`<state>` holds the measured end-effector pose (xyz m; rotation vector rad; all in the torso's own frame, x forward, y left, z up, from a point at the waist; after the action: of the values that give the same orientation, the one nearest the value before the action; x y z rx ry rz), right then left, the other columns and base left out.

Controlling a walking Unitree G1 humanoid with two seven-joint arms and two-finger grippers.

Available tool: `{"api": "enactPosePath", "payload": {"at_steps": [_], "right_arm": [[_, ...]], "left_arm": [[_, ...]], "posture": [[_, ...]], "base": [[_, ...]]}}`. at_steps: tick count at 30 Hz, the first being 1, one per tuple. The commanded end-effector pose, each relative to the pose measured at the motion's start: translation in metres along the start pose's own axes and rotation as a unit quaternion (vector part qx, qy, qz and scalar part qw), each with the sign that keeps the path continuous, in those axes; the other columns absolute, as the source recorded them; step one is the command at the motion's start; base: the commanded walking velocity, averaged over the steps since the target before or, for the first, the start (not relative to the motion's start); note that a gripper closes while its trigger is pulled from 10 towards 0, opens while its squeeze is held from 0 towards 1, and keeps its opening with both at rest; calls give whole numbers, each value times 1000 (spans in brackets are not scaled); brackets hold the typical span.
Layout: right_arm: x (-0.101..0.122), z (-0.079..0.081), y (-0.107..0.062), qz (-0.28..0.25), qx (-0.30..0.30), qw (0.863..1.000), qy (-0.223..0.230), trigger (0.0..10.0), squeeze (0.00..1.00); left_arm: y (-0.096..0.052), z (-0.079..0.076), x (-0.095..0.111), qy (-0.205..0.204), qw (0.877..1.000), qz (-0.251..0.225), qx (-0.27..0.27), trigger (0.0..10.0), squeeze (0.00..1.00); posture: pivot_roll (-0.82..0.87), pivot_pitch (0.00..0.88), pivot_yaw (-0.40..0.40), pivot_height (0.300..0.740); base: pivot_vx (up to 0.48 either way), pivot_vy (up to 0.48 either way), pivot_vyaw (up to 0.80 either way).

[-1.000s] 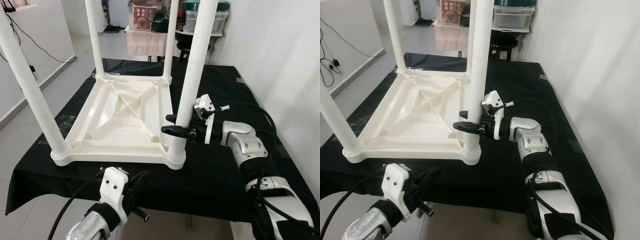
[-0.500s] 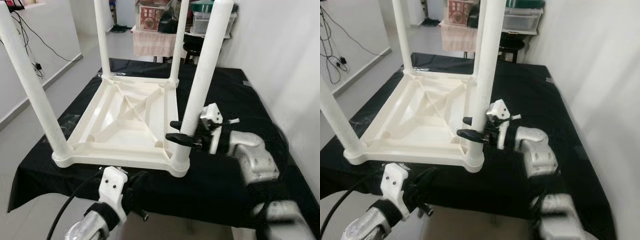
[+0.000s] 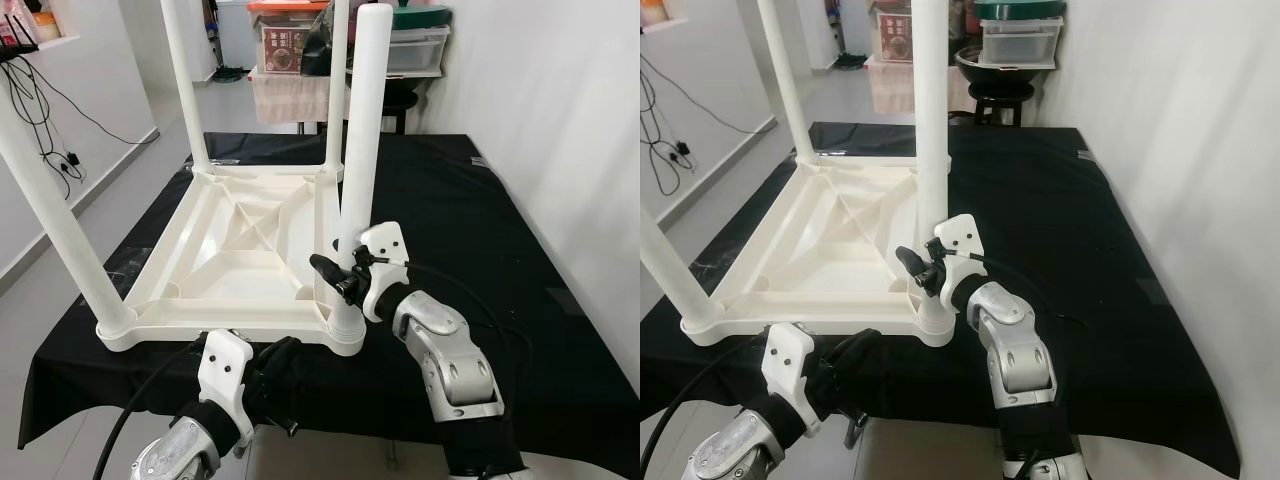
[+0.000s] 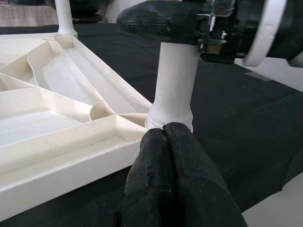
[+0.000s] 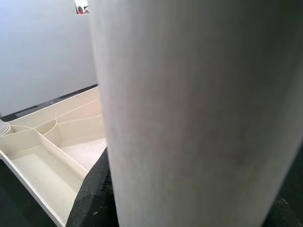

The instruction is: Building children table

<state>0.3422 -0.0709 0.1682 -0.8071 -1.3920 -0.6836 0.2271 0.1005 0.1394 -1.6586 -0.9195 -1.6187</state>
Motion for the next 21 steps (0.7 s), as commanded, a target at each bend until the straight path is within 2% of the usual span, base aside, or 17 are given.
{"api": "enactPosePath", "payload": {"at_steps": [1,2,3,4,5,6,7,8,9,11,14,16,19,20,21], "right_arm": [[-34,-2,-4,81,-10,996,22,10000,0],[-29,4,-3,75,30,996,30,10000,890],[-8,13,-2,34,112,993,18,10000,1000],[-8,13,-2,34,112,993,18,10000,1000],[10,20,-5,8,201,980,-7,10000,1000],[10,20,-5,8,201,980,-7,10000,1000],[21,23,-10,-5,267,963,-43,10000,996],[24,22,-14,-1,318,946,-65,10000,122],[24,16,-14,8,343,937,-69,10000,0],[24,9,-12,14,359,931,-63,10000,0],[24,-2,-6,19,345,937,-48,10000,0],[24,-2,-6,19,345,937,-48,10000,0],[20,-11,-6,26,340,939,-38,10000,0],[11,-16,-7,46,327,943,-37,0,0],[11,-16,-7,46,327,943,-37,0,0]], "left_arm": [[0,2,-4,2,1000,10,3,10000,0],[0,2,-4,1,1000,11,3,10000,0],[0,1,-5,1,1000,13,0,10000,0],[0,1,-5,1,1000,13,0,10000,0],[0,1,-5,2,1000,14,-3,10000,0],[0,1,-5,2,1000,14,-3,10000,0],[0,2,-5,-1,1000,17,-5,10000,0],[0,3,-4,5,1000,21,-6,10000,0],[1,0,1,14,999,24,-16,10000,0],[3,-3,5,25,999,27,-28,10000,0],[7,-4,21,12,1000,9,-24,10000,0],[7,-4,21,12,1000,9,-24,10000,0],[11,-6,29,-1,1000,-1,-24,10000,0],[20,-9,34,-14,1000,-1,-17,10000,0],[20,-9,34,-14,1000,-1,-17,10000,0]], "posture": [[21,35,-35,740],[23,32,-37,740],[28,20,-39,740],[28,20,-39,740],[28,20,-39,740],[28,20,-39,740],[24,7,-34,740],[26,1,-37,740],[33,0,-38,740],[34,0,-37,740],[34,0,-30,740],[34,0,-30,740],[33,0,-23,740],[-4,0,18,740],[-4,0,18,740]], "base": [[0,0,0],[0,0,0],[0,0,0],[0,0,0],[0,0,0],[0,0,0],[0,0,0],[0,0,0],[0,0,0],[0,0,0],[0,0,0],[0,0,0],[0,0,0],[0,0,0],[0,0,0]]}}
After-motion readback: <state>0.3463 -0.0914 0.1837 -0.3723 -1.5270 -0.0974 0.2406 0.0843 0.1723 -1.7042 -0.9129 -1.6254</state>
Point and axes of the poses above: a point about 5 cm out from each wrist's last joint towards the gripper, its own y axis pointing out of the wrist towards the gripper, its own x axis along the axis of the wrist's last joint, z = x × y, the point moved 3 cm from there along y, pointing out of the wrist towards the gripper, and after that the axes turned 2 degrees about y, right-handed, at the moved point
